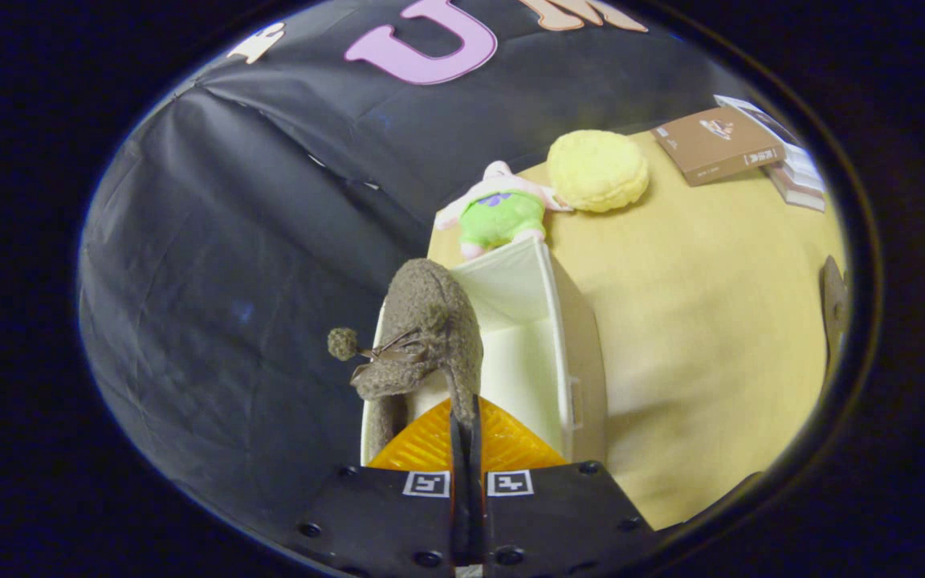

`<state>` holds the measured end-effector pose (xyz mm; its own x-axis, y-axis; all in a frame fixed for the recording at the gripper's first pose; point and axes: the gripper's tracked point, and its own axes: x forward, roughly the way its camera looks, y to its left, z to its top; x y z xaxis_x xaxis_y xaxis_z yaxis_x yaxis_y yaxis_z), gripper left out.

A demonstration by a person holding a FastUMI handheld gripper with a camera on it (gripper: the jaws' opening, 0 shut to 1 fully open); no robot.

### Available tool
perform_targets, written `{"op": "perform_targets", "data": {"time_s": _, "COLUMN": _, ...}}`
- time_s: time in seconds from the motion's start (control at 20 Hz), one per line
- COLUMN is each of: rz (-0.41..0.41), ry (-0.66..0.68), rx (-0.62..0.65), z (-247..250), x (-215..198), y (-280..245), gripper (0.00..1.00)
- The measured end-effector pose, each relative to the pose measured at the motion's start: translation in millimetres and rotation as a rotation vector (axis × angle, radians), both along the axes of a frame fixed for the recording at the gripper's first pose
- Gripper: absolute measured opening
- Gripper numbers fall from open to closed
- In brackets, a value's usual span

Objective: Open the storage box then place both shoes into the box .Put the left shoe in first, then the right shoe, with the right side of both shoes facing outward in a uniform manner.

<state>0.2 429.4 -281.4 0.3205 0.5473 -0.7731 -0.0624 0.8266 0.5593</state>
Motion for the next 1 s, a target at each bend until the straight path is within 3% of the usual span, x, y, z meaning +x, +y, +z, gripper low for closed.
{"op": "perform_targets", "data": {"time_s": 0.65, "rz": -0.008, "ry": 0.094, "rx": -0.173, "z": -72, "x": -30, "y": 42, "gripper": 0.04}}
{"op": "perform_targets", "data": {"time_s": 1.0, "rz": 0.030, "ry": 0.093, "rx": -0.145, "z": -72, "x": -33, "y": 50, "gripper": 0.26}}
